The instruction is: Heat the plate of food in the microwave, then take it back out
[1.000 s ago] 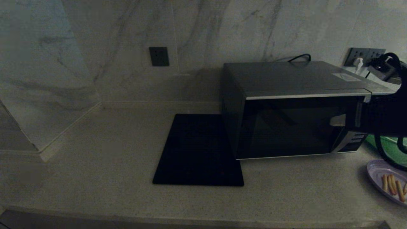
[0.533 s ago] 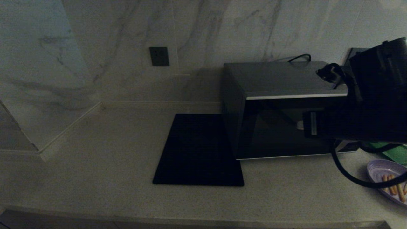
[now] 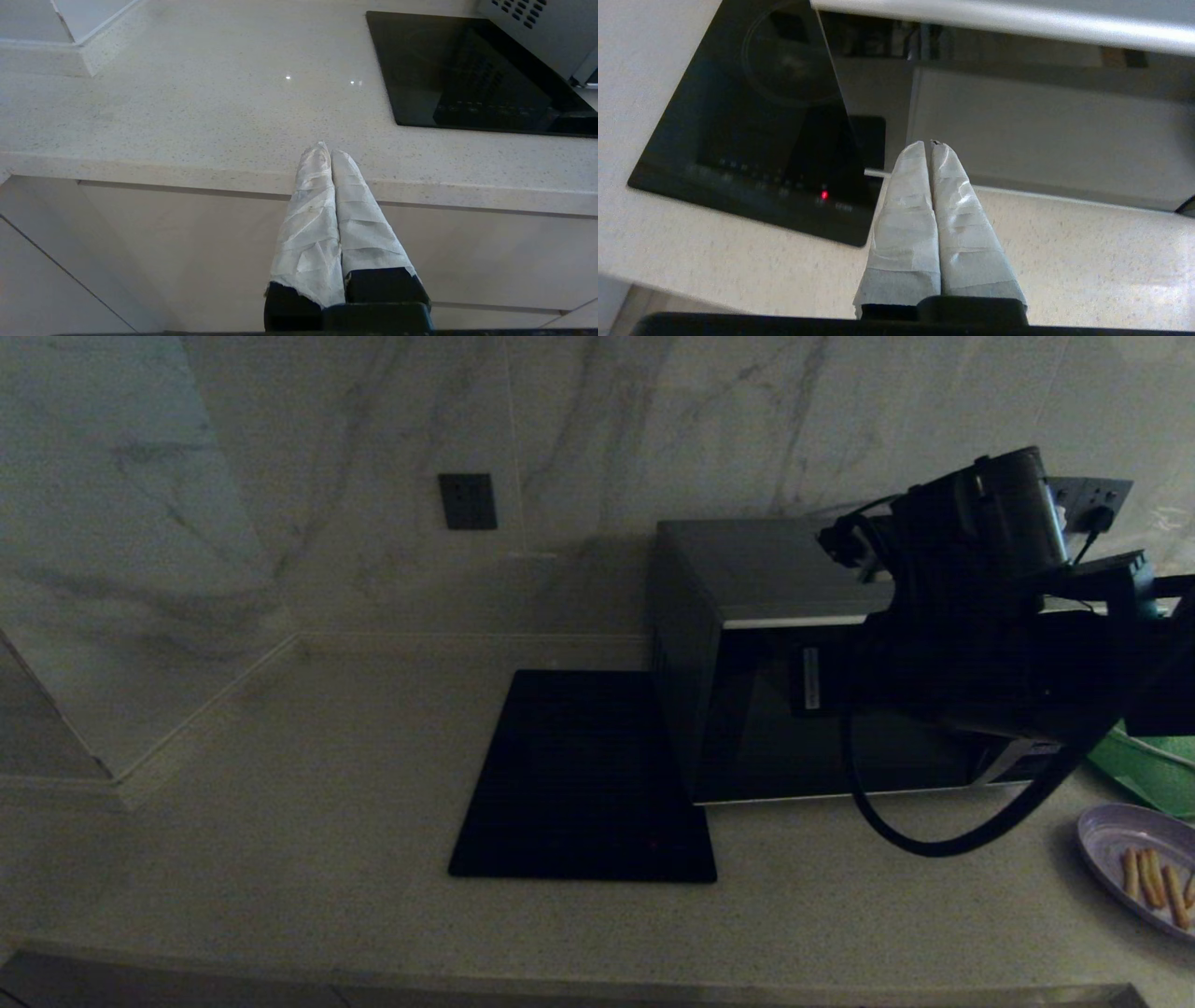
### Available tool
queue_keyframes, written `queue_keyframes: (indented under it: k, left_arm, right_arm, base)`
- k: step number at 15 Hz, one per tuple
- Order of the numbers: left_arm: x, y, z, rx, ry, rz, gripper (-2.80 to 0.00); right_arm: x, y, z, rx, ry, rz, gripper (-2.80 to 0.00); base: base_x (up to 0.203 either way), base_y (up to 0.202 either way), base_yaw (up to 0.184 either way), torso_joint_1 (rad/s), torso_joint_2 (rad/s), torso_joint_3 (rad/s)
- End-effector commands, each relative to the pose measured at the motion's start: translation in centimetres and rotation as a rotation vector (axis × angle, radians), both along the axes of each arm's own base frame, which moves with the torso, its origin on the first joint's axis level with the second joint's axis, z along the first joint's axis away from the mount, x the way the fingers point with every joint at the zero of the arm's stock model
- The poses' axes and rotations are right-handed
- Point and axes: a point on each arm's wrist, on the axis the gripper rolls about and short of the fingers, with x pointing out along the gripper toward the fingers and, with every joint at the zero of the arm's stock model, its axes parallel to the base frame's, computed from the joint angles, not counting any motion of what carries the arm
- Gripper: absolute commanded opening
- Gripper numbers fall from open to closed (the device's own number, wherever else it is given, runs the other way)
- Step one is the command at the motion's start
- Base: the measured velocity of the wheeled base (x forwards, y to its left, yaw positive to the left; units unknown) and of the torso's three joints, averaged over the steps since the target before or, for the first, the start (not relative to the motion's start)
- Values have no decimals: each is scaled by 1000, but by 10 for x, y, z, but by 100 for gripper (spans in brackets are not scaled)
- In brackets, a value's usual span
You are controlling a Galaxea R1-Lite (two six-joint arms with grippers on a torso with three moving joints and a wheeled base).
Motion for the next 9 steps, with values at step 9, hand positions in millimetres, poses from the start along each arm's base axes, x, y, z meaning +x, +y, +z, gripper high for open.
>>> queue_keyframes:
  k: [9]
  left_arm:
    - [0,0,0,-1,-2,0,-280]
  right_arm:
    - [30,23,-13,-1,-58,-40,-280]
  base:
    - [0,0,0,0,0,0]
